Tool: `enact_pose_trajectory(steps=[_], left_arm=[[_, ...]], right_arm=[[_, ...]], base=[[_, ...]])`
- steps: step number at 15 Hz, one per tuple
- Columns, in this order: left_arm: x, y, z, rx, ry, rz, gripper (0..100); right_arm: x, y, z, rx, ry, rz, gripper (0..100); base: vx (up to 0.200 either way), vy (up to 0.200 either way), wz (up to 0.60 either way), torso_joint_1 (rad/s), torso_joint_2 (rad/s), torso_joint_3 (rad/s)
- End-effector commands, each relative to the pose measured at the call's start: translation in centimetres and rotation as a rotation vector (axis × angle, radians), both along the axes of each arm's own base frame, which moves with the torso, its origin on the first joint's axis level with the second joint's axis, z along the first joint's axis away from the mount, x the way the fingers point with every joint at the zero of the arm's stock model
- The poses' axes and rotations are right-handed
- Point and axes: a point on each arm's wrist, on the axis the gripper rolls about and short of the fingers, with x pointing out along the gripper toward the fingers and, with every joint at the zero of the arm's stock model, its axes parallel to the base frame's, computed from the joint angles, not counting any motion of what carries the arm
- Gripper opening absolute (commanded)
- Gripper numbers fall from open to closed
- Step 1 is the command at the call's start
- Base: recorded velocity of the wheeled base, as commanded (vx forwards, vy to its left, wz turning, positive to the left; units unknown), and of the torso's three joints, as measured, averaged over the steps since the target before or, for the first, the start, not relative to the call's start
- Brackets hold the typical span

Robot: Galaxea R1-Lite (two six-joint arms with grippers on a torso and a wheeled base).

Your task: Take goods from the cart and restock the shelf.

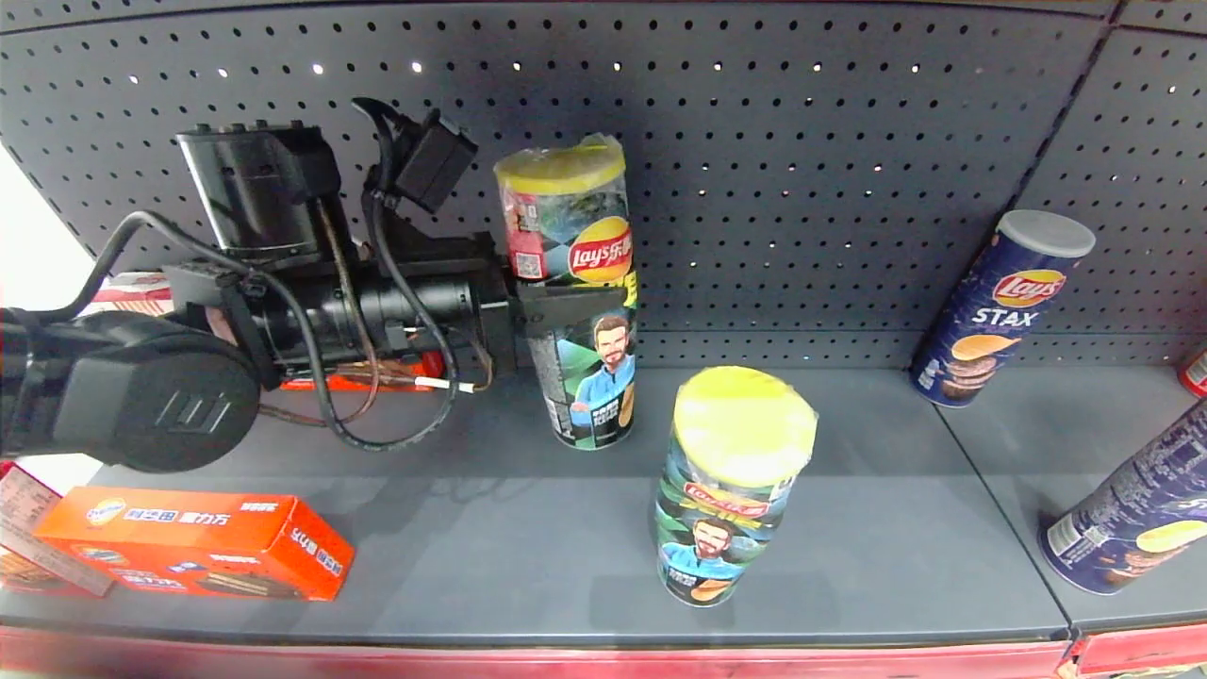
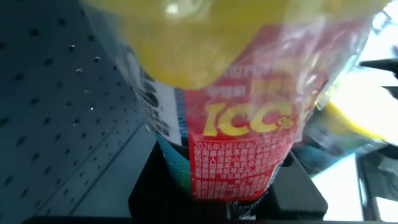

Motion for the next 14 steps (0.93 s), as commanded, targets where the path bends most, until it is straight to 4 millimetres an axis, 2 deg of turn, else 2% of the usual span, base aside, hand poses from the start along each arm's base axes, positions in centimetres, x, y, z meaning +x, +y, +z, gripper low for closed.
enact_pose_trajectory(steps=[1, 6, 9, 13, 14], left_arm=[[2.5, -1.7, -1.7, 0.014, 0.037, -0.025, 0], [4.4, -2.7, -2.3, 0.032, 0.025, -0.036, 0], [5.6, -3.3, -3.5, 0.066, -0.040, -0.045, 0], [5.9, -3.4, -4.0, 0.085, -0.045, -0.045, 0], [6.5, -3.6, -4.5, 0.097, -0.070, -0.044, 0]], right_arm=[[0.0, 0.0, 0.0, 0.000, 0.002, 0.001, 100], [0.0, 0.0, 0.0, 0.000, 0.000, 0.001, 100], [0.0, 0.0, 0.0, 0.000, 0.002, 0.001, 100], [0.0, 0.0, 0.0, 0.000, 0.002, 0.001, 100], [0.0, 0.0, 0.0, 0.000, 0.002, 0.001, 100]], base=[[0.000, 0.000, 0.00, 0.000, 0.00, 0.000], [0.000, 0.000, 0.00, 0.000, 0.00, 0.000], [0.000, 0.000, 0.00, 0.000, 0.00, 0.000], [0.000, 0.000, 0.00, 0.000, 0.00, 0.000], [0.000, 0.000, 0.00, 0.000, 0.00, 0.000]])
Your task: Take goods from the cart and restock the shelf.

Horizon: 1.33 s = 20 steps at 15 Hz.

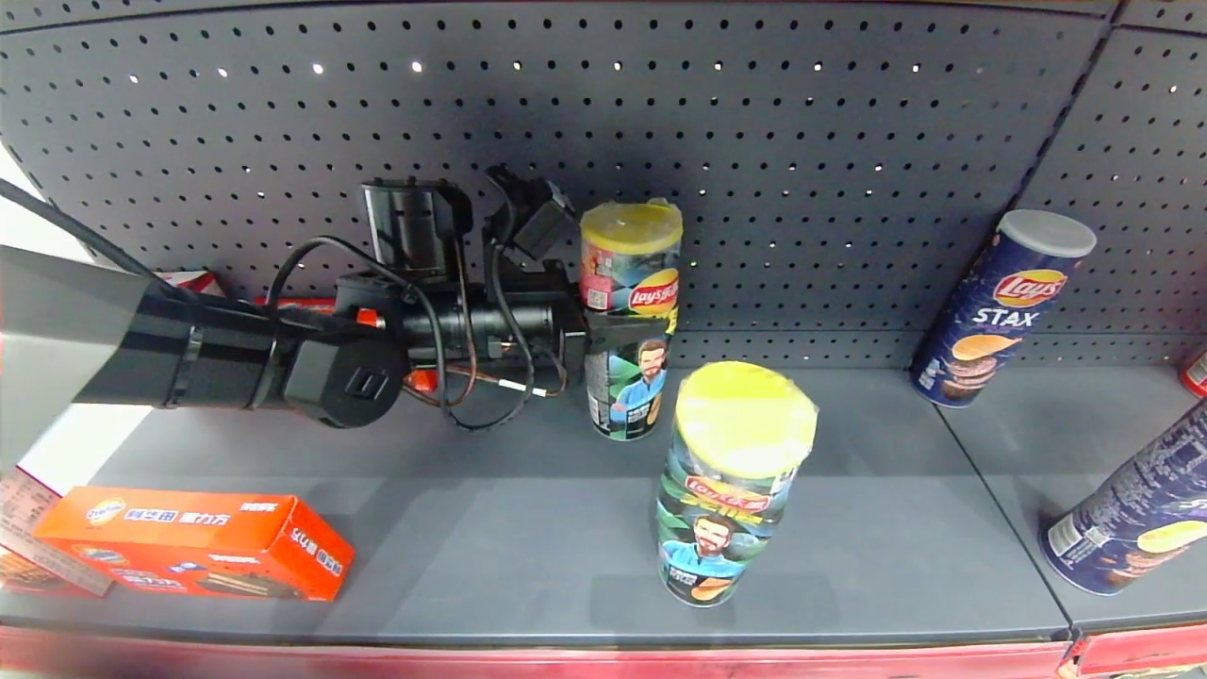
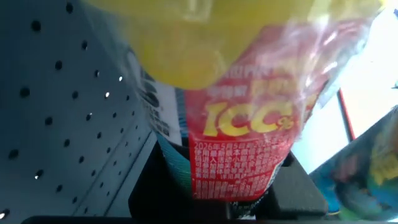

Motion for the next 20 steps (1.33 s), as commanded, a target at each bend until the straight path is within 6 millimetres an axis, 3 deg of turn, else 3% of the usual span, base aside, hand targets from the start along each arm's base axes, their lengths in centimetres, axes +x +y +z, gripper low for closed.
enact_pose_trajectory(steps=[1, 5, 15, 16, 20], left_arm=[[1.0, -0.3, -0.8, 0.012, -0.020, 0.001, 0], [2.0, -0.8, -1.6, 0.018, -0.044, -0.002, 0], [1.9, -0.9, -3.5, 0.027, -0.027, -0.009, 0], [1.9, -0.9, -3.6, 0.026, -0.030, -0.009, 100], [1.9, 0.0, -3.6, 0.028, -0.017, 0.018, 100]], right_arm=[[0.0, 0.0, 0.0, 0.000, 0.002, 0.000, 100], [0.0, 0.0, 0.0, 0.000, 0.002, 0.000, 100], [0.0, 0.0, 0.0, 0.000, 0.002, 0.000, 100], [0.0, 0.0, 0.0, 0.000, 0.002, 0.000, 100], [0.0, 0.0, 0.0, 0.000, 0.000, 0.000, 100]], base=[[0.000, 0.000, 0.00, 0.000, 0.00, 0.000], [0.000, 0.000, 0.00, 0.000, 0.00, 0.000], [0.000, 0.000, 0.00, 0.000, 0.00, 0.000], [0.000, 0.000, 0.00, 0.000, 0.00, 0.000], [0.000, 0.000, 0.00, 0.000, 0.00, 0.000]])
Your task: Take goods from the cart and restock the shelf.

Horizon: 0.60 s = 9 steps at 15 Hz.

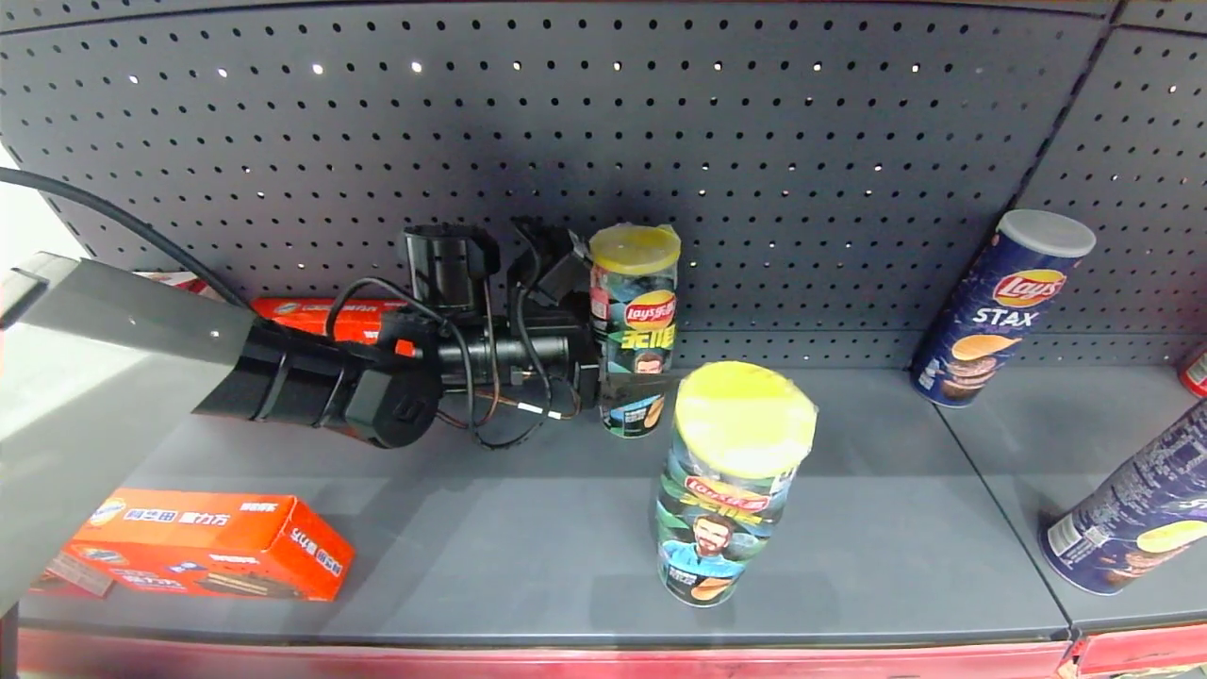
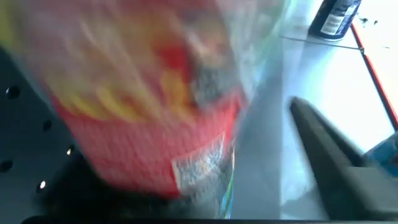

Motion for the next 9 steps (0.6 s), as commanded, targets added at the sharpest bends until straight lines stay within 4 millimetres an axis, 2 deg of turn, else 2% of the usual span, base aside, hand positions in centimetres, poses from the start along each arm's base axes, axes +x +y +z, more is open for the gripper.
enact_pose_trajectory(steps=[1, 3, 4, 7, 9], left_arm=[[-0.7, 1.4, 0.7, 0.002, 0.004, 0.025, 100], [-2.1, 2.4, 0.9, 0.010, 0.025, 0.042, 100], [-3.4, 3.5, 0.8, 0.030, 0.037, 0.117, 100], [-5.3, 3.8, 0.0, 0.080, 0.032, 0.292, 100], [-6.1, 3.9, -0.8, 0.084, 0.014, 0.341, 100]], right_arm=[[0.0, 0.0, 0.0, 0.000, 0.002, 0.000, 100], [0.0, 0.0, 0.0, 0.000, 0.002, 0.000, 100], [0.0, 0.0, 0.0, 0.000, 0.002, 0.000, 100], [0.0, 0.0, 0.0, 0.000, 0.002, 0.000, 100], [0.0, 0.0, 0.0, 0.000, 0.000, 0.000, 100]], base=[[0.000, 0.000, 0.00, 0.000, 0.00, 0.000], [0.000, 0.000, 0.00, 0.000, 0.00, 0.000], [0.000, 0.000, 0.00, 0.000, 0.00, 0.000], [0.000, 0.000, 0.00, 0.000, 0.00, 0.000], [0.000, 0.000, 0.00, 0.000, 0.00, 0.000]])
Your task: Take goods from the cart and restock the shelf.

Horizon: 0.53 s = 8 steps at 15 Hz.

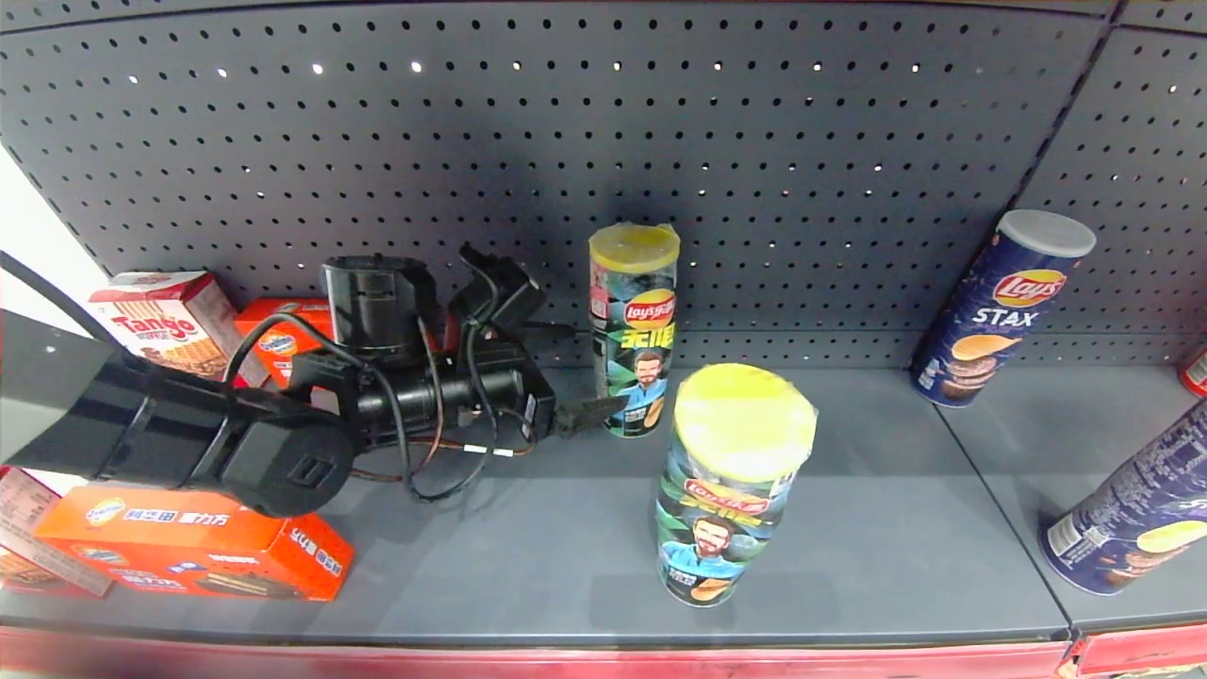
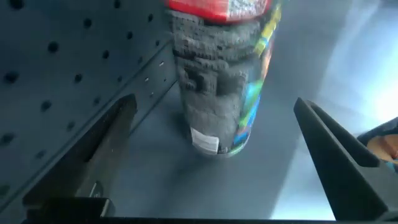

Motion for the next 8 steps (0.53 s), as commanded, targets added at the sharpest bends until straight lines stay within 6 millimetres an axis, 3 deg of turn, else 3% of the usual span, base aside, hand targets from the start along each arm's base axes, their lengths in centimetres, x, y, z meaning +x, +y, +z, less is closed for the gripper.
enact_pose_trajectory(steps=[1, 8], left_arm=[[-1.19, 0.17, 0.10, 0.001, -0.026, 0.039, 100], [-0.78, -0.08, 0.40, 0.008, -0.051, 0.178, 100]], right_arm=[[0.01, 0.00, 0.00, -0.001, 0.002, 0.001, 100], [0.01, 0.00, 0.00, -0.001, 0.002, 0.001, 100]], base=[[0.000, 0.000, 0.00, 0.000, 0.00, 0.000], [0.000, 0.000, 0.00, 0.000, 0.00, 0.000]])
